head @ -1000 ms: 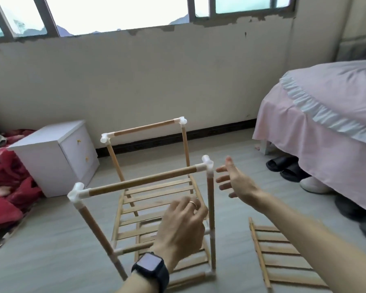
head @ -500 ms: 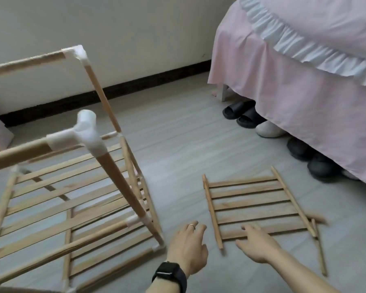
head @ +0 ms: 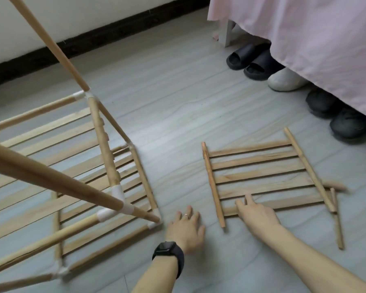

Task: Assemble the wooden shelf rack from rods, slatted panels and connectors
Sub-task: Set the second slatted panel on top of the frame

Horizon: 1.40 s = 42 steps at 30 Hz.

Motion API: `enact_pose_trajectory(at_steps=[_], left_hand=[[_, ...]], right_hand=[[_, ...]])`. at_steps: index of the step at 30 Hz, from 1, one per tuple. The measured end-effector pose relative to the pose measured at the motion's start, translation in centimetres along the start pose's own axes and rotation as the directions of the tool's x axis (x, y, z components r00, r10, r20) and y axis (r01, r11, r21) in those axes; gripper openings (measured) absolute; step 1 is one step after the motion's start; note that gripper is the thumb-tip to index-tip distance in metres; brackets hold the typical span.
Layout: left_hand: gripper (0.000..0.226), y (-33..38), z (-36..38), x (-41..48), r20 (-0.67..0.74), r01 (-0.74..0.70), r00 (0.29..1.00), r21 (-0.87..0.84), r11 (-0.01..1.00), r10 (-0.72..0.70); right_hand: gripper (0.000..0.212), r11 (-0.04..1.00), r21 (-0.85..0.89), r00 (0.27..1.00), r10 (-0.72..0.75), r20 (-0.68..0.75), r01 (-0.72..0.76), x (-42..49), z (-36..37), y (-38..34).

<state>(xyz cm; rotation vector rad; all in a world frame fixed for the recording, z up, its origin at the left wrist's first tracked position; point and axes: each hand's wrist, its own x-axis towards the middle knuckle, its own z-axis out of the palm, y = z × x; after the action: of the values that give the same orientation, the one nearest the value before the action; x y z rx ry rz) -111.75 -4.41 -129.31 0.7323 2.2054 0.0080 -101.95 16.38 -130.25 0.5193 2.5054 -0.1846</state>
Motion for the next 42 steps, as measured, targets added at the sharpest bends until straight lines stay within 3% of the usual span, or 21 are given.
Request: enact_pose_trajectory(at_steps=[3, 6, 10, 13, 16, 21, 25, 29, 31, 33, 36, 39, 42], left_hand=[[0.072, 1.6, -2.6, 0.3, -0.008, 0.072, 0.997, -0.371, 0.926, -0.081], [0.079, 3.8, -3.9, -0.5, -0.020, 0.085, 0.993, -0.580, 0.810, -0.118], [0.033, 6.3, -5.3, -3.2, -0.137, 0.036, 0.975, -0.674, 0.738, -0.174], [0.023, 8.6, -7.9, -6.6, -0.338, -0.066, 0.924, -0.603, 0.795, -0.180], [0.019, 10.8, -11.3, -10.6, -0.562, -0.176, 0.822, -0.409, 0.896, -0.095], [0.015, 12.4, -17.5, -19.0, -0.769, -0.312, 0.611, -0.017, 0.950, 0.187], [0.025, 11.6, -22.2, -26.3, -0.856, -0.375, 0.415, 0.146, 0.915, 0.307], [0.027, 10.3, -26.1, -33.2, -0.937, -0.450, 0.184, 0.187, 0.873, 0.296], [0.028, 9.3, -27.8, -36.5, -0.959, -0.459, 0.059, 0.219, 0.861, 0.276], [0.030, 7.6, -29.5, -39.7, -0.963, -0.455, -0.039, 0.255, 0.853, 0.268], [0.032, 3.6, -31.6, -43.8, -0.975, -0.433, -0.118, 0.221, 0.874, 0.188], [0.032, -1.3, -32.9, -47.6, -0.990, -0.471, -0.137, 0.086, 0.878, 0.023], [0.023, -6.0, -33.3, -50.8, -0.982, -0.574, -0.136, -0.029, 0.818, -0.130]], right_hand=[[0.022, 0.995, 0.002, 0.995, -0.099, 0.005, 0.099, -1.0, -0.3, -0.7], [0.033, 0.992, 0.032, 0.991, -0.124, -0.050, 0.125, -3.3, -0.7, -1.9], [0.029, 0.953, 0.238, 0.973, -0.149, -0.174, 0.189, -7.2, -2.7, -2.6], [0.030, 0.860, 0.435, 0.937, -0.124, -0.326, 0.266, -10.3, -5.1, -2.4], [0.038, 0.746, 0.613, 0.900, 0.041, -0.433, 0.261, -13.5, -7.6, -1.6], [0.066, 0.548, 0.826, 0.789, 0.447, -0.421, 0.131, -18.0, -11.9, 1.4], [0.088, 0.409, 0.909, 0.727, 0.599, -0.335, 0.082, -20.4, -16.6, 2.3], [0.092, 0.173, 0.973, 0.844, 0.490, -0.220, 0.153, -22.0, -22.0, -0.2], [0.079, 0.059, 0.969, 0.894, 0.377, -0.243, 0.239, -22.8, -24.6, -2.3], [0.068, -0.042, 0.942, 0.900, 0.312, -0.305, 0.334, -23.7, -27.3, -4.5], [0.065, -0.022, 0.909, 0.880, 0.262, -0.396, 0.416, -25.1, -30.8, -7.9], [0.060, 0.013, 0.888, 0.874, 0.172, -0.455, 0.460, -26.0, -33.9, -11.3], [0.043, 0.099, 0.819, 0.812, 0.107, -0.573, 0.565, -26.6, -36.8, -14.6]])
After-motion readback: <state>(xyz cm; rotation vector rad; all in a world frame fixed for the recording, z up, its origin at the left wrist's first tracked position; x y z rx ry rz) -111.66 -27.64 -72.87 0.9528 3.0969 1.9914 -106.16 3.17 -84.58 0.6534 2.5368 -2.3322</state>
